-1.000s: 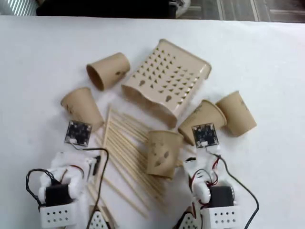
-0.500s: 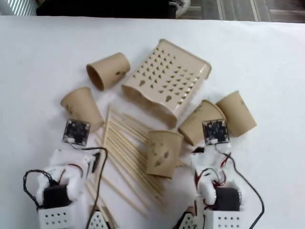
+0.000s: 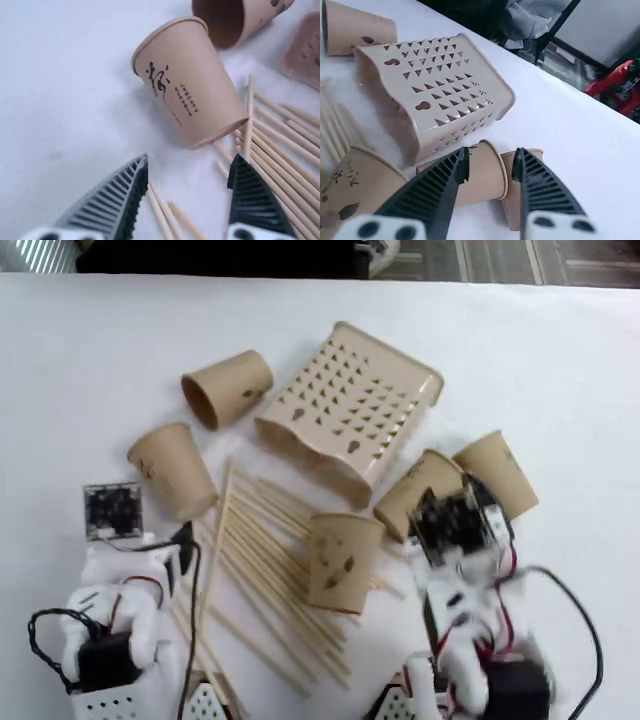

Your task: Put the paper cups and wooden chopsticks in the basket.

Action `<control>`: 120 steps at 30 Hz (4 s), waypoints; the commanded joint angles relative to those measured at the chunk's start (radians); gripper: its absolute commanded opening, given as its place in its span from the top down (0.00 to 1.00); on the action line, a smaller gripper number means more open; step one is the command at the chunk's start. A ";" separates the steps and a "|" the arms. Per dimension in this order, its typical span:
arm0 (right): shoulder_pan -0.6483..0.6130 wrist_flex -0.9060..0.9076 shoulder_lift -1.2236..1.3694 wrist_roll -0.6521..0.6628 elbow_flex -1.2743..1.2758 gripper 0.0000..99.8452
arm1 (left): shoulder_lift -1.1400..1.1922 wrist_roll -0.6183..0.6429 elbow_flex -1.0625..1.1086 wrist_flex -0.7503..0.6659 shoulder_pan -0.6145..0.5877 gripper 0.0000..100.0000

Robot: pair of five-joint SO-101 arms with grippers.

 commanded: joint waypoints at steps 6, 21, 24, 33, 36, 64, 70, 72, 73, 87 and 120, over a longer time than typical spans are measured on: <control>-0.203 0.170 0.670 0.106 -0.500 0.71 | 0.010 0.015 -0.035 -0.018 -0.053 0.73; -0.334 -0.012 1.190 0.232 -0.583 0.62 | 0.010 0.014 0.032 -0.075 -0.054 0.73; -0.314 -0.070 1.242 0.233 -0.583 0.62 | 0.010 0.014 0.032 -0.074 -0.054 0.73; -0.217 -0.245 1.372 0.330 -0.582 0.62 | 0.010 0.014 0.032 -0.074 -0.054 0.73; -0.182 -0.286 1.409 0.368 -0.582 0.62 | 0.010 0.014 0.034 -0.074 -0.054 0.73; -0.088 -0.427 1.107 0.433 -0.620 0.98 | 0.010 0.014 0.055 -0.080 -0.054 0.73; 0.027 -0.432 1.245 0.390 -0.738 0.98 | 0.010 0.014 0.057 -0.080 -0.054 0.73; 0.061 -0.432 1.326 0.353 -0.790 0.98 | 0.010 0.014 0.055 -0.080 -0.054 0.73; 0.079 -0.432 1.369 0.333 -0.821 0.98 | 0.010 0.014 0.055 -0.080 -0.054 0.73; 0.120 -0.202 1.543 0.112 -1.295 0.78 | 0.008 0.014 0.057 -0.081 -0.054 0.73; -0.087 0.050 1.943 0.112 -1.841 0.78 | 0.008 -0.054 0.081 -0.081 -0.054 0.73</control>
